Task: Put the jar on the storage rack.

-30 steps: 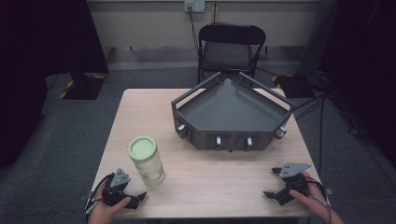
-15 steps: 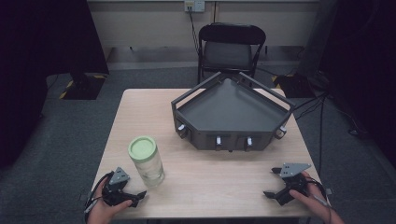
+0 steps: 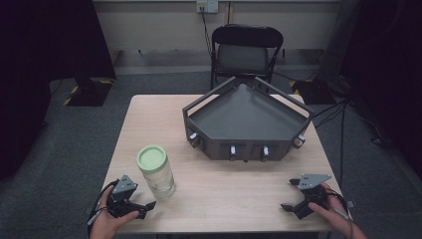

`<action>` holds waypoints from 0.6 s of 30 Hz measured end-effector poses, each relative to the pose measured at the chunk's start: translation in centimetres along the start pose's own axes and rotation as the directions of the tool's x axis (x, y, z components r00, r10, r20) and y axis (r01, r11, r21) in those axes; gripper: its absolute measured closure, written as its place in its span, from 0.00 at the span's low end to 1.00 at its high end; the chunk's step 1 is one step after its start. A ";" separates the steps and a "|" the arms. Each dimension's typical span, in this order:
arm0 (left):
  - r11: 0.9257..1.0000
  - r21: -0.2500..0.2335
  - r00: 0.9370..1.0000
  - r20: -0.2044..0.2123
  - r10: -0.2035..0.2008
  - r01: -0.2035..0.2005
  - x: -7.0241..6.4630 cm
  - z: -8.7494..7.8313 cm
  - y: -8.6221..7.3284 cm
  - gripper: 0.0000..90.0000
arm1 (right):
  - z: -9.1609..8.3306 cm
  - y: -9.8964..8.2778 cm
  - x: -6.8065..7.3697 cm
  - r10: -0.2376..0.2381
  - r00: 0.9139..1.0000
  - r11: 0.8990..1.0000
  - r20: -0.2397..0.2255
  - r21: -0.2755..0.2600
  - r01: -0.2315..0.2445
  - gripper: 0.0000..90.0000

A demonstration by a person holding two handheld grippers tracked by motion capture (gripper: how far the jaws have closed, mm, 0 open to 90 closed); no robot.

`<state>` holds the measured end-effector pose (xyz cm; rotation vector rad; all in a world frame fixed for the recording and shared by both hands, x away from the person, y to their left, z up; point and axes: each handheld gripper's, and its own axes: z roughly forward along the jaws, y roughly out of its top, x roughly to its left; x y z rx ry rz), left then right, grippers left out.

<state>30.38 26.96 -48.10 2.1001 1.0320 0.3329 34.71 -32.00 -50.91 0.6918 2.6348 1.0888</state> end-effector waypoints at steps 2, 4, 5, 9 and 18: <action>1.000 -0.008 1.000 0.009 -0.001 0.002 0.0 -0.2 0.3 0.03 | 0.0 0.0 0.0 0.000 1.000 1.000 0.001 0.000 0.000 0.00; 1.000 -0.020 1.000 0.021 -0.004 0.004 -0.1 -0.4 0.7 0.03 | 0.0 0.0 0.0 0.002 1.000 1.000 0.002 0.000 -0.002 0.00; 1.000 -0.020 1.000 0.023 0.000 0.001 -0.1 -0.4 0.8 0.03 | 0.0 0.0 0.0 0.002 1.000 1.000 0.002 0.000 -0.002 0.00; 1.000 -0.019 0.999 0.030 0.014 -0.014 -0.3 -0.8 1.5 0.03 | 0.0 0.0 0.0 0.002 1.000 1.000 0.002 0.000 -0.002 0.00; 0.999 -0.038 0.999 0.046 0.013 -0.011 -0.4 -1.8 2.4 0.03 | 0.0 0.0 0.0 0.003 1.000 1.000 0.003 0.000 -0.003 0.00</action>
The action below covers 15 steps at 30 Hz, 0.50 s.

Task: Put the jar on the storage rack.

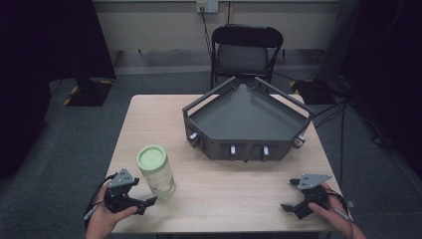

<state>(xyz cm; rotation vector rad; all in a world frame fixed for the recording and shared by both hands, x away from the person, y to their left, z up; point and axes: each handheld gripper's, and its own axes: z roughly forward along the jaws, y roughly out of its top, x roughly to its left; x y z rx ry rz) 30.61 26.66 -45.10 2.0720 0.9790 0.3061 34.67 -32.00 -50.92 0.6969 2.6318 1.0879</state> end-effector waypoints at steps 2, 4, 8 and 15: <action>1.000 -0.010 1.000 0.004 0.001 -0.001 0.0 -0.2 0.3 0.03 | 0.0 0.0 0.0 0.000 1.000 1.000 0.000 0.000 0.000 0.00; 1.000 -0.024 1.000 0.010 -0.002 0.003 -0.1 -0.4 0.6 0.03 | 0.0 0.0 0.0 0.000 1.000 1.000 0.000 0.000 0.000 0.00; 0.999 -0.033 1.000 0.014 -0.001 0.001 -0.1 -0.7 1.2 0.03 | 0.0 0.0 0.0 0.000 1.000 1.000 0.000 0.000 0.000 0.00; 0.998 -0.062 1.000 0.027 -0.012 0.014 -0.1 -0.8 2.4 0.03 | 0.0 0.0 0.0 0.001 1.000 1.000 0.001 0.000 -0.001 0.00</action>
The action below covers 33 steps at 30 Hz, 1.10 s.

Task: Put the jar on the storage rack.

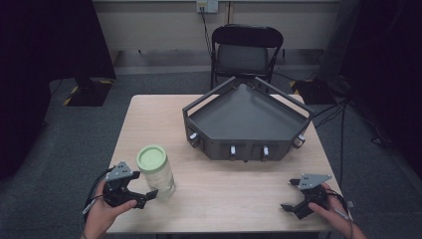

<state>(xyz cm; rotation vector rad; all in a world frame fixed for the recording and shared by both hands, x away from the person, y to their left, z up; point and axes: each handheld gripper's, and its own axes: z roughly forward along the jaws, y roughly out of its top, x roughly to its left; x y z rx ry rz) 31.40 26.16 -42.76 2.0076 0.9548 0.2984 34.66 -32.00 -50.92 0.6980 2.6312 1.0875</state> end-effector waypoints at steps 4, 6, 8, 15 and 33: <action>1.000 -0.013 1.000 0.007 0.001 -0.001 0.0 0.1 0.6 0.03 | 0.0 0.0 0.0 0.001 1.000 1.000 0.001 0.000 -0.001 0.00; 1.000 -0.014 1.000 0.005 0.000 0.000 0.0 0.2 0.8 0.03 | 0.0 0.0 0.0 0.001 1.000 1.000 0.002 0.000 -0.001 0.00; 1.000 -0.018 1.000 0.007 -0.001 0.001 0.1 0.2 0.9 0.03 | 0.0 0.0 0.0 0.002 1.000 1.000 0.002 0.000 -0.002 0.00; 0.999 -0.038 1.000 0.008 0.003 -0.003 0.1 -0.1 1.9 0.03 | 0.0 0.0 0.0 0.003 1.000 1.000 0.003 0.000 -0.003 0.00; 0.997 -0.070 1.000 0.009 0.024 -0.024 -0.4 1.0 4.4 0.06 | 0.0 0.0 0.1 0.004 1.000 1.000 0.005 0.000 -0.004 0.00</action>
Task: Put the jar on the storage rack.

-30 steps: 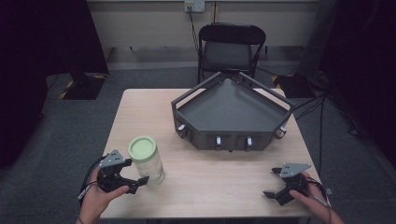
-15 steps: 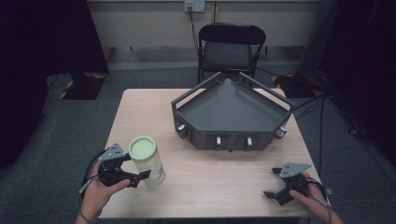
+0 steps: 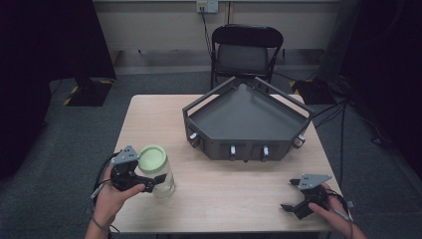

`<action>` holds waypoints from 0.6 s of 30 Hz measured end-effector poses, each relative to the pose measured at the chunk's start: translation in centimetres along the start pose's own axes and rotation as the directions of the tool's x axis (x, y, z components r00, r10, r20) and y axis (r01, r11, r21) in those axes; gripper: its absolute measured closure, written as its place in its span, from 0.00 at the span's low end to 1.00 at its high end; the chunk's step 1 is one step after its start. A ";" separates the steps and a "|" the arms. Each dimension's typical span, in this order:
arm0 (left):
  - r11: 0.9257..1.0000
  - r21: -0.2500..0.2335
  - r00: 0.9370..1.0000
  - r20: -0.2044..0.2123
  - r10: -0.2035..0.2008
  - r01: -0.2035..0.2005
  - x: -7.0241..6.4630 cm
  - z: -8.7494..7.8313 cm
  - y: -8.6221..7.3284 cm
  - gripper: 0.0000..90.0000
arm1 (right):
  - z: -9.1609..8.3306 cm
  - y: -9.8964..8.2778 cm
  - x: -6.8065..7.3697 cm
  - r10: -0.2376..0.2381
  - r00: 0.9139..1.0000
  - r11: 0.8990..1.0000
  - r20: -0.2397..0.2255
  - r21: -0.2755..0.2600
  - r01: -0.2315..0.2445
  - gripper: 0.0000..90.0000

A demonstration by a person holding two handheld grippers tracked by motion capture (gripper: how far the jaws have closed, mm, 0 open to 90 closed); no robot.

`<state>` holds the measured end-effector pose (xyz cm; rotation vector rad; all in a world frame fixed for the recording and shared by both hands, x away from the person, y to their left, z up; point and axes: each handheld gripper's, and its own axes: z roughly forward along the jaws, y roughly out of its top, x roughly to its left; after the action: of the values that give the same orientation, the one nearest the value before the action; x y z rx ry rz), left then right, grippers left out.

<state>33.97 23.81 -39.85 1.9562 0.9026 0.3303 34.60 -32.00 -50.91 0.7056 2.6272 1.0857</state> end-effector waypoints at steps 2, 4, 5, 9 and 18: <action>1.000 0.002 1.000 -0.005 0.008 -0.008 0.0 0.2 0.1 0.06 | 0.0 0.0 0.0 0.000 1.000 1.000 0.000 0.000 0.000 0.00; 1.000 0.002 1.000 0.000 0.009 -0.009 0.0 0.3 0.2 0.07 | 0.0 0.0 0.0 0.001 1.000 1.000 0.001 0.000 -0.001 0.00; 1.000 0.001 1.000 0.002 0.011 -0.011 0.1 0.4 0.3 0.07 | 0.0 0.0 0.0 0.001 1.000 1.000 0.001 0.000 -0.001 0.00; 1.000 -0.009 1.000 0.001 0.027 -0.027 0.0 0.4 0.2 0.08 | 0.0 0.0 0.0 0.002 1.000 1.000 0.001 0.000 -0.002 0.00; 0.998 -0.040 0.999 -0.035 0.040 -0.042 0.0 0.2 0.3 0.11 | 0.0 0.0 0.0 0.002 1.000 1.000 0.001 0.000 -0.002 0.00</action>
<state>34.29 23.59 -39.70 1.9389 0.8719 0.4044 34.58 -32.00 -50.91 0.7085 2.6259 1.0857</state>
